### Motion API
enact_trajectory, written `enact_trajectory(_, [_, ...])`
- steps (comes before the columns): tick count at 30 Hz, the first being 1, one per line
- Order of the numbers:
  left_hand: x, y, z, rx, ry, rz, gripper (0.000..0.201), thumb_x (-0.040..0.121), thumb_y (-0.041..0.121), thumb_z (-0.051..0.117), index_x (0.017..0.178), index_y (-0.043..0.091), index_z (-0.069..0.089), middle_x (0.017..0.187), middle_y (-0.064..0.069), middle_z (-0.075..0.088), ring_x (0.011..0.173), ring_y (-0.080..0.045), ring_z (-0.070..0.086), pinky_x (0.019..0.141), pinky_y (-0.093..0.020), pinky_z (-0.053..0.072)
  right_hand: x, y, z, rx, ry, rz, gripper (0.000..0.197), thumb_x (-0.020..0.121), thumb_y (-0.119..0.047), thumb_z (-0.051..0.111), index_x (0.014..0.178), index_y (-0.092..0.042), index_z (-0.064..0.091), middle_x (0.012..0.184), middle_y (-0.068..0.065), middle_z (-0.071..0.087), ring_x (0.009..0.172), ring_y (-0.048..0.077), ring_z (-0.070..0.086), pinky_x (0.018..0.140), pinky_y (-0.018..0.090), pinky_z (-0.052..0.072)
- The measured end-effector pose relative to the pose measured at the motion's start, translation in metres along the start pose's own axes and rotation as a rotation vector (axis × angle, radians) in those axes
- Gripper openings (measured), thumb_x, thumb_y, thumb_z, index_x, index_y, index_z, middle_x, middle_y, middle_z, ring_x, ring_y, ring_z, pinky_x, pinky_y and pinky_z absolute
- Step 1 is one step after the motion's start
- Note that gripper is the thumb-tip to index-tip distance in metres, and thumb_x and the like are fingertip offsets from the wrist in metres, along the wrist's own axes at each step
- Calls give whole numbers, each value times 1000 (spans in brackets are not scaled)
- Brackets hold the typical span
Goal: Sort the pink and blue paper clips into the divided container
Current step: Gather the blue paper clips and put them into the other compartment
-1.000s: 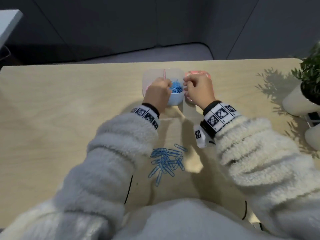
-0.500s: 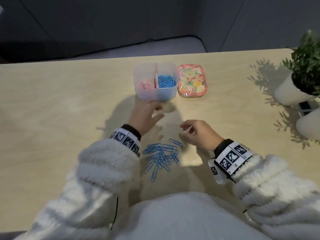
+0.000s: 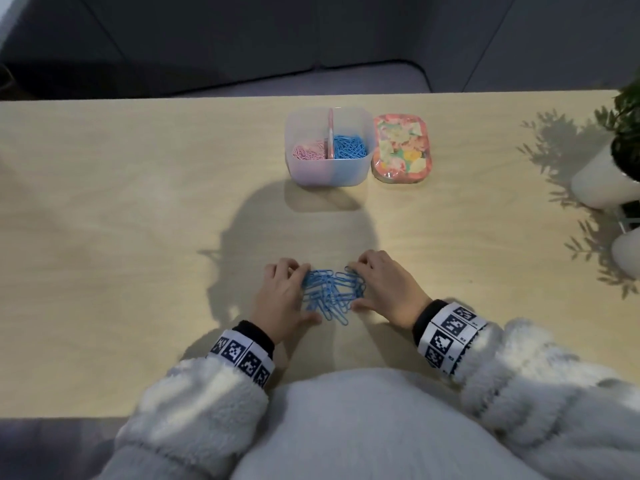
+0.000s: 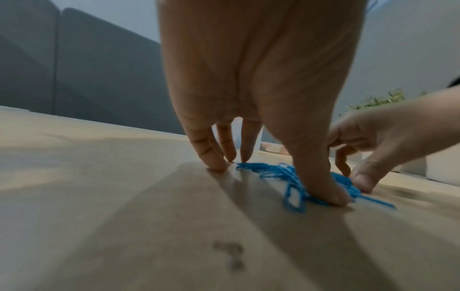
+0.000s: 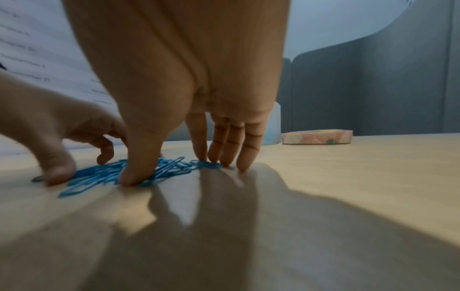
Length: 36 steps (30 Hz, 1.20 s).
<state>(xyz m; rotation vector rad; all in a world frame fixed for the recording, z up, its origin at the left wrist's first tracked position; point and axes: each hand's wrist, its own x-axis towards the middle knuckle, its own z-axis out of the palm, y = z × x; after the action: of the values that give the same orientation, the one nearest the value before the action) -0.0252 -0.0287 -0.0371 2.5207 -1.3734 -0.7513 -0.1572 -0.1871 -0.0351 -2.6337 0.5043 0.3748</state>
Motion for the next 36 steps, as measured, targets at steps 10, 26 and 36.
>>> enact_trajectory(10, [27,8,-18,-87,-107,67,30,77,12,68,105,8,61,104,-12,63,98,-28,57,81,-32,40,9,-9,3,190,36,75,10,87,-13,56,96,-9,60,103,9,56,103,24,48,85,34,42])
enact_trajectory(26, [24,3,-25,-149,-70,18,14,88,15,56,99,7,59,101,-12,63,94,-27,56,71,-24,33,39,11,-76,436,155,151,3,84,-6,60,86,-7,58,87,9,61,77,19,52,64,22,36])
enact_trajectory(36, [48,18,-59,-235,17,71,15,87,14,60,99,5,61,97,-12,65,90,-26,58,71,-25,37,132,12,-162,522,363,406,33,83,-7,62,57,-14,44,60,1,46,70,17,50,52,18,33])
